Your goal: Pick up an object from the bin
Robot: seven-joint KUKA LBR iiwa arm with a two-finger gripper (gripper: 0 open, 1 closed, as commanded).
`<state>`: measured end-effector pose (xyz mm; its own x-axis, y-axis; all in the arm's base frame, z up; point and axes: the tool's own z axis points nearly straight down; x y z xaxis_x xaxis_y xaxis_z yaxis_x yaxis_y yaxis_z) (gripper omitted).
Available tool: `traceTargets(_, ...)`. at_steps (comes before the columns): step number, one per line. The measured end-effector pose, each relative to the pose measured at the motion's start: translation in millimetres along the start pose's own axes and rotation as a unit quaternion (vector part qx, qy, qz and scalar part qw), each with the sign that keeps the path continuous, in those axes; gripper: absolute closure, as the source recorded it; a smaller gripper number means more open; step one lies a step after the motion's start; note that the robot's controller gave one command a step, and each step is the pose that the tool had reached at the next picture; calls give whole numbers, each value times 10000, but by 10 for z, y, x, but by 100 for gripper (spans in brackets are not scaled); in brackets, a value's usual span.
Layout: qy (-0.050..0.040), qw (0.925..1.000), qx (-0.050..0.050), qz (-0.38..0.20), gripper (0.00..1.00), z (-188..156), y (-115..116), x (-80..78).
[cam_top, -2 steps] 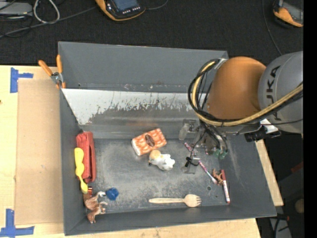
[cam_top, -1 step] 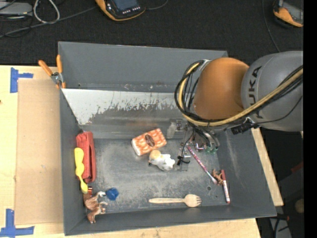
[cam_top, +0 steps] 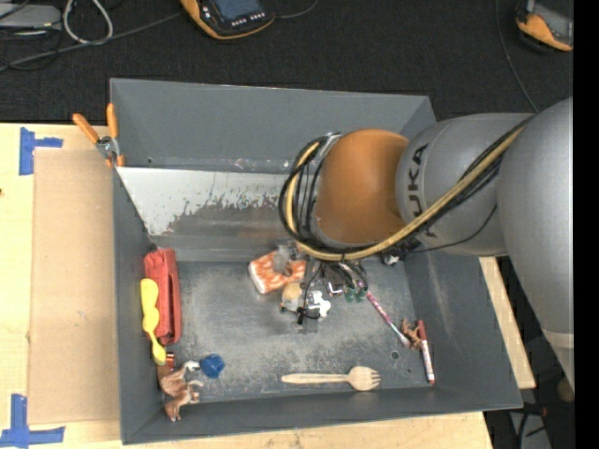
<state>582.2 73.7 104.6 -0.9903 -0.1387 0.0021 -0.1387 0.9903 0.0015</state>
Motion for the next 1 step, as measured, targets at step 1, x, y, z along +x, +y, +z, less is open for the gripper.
traceTargets(1,2,9982,-12,592,0,235,-4,-54)
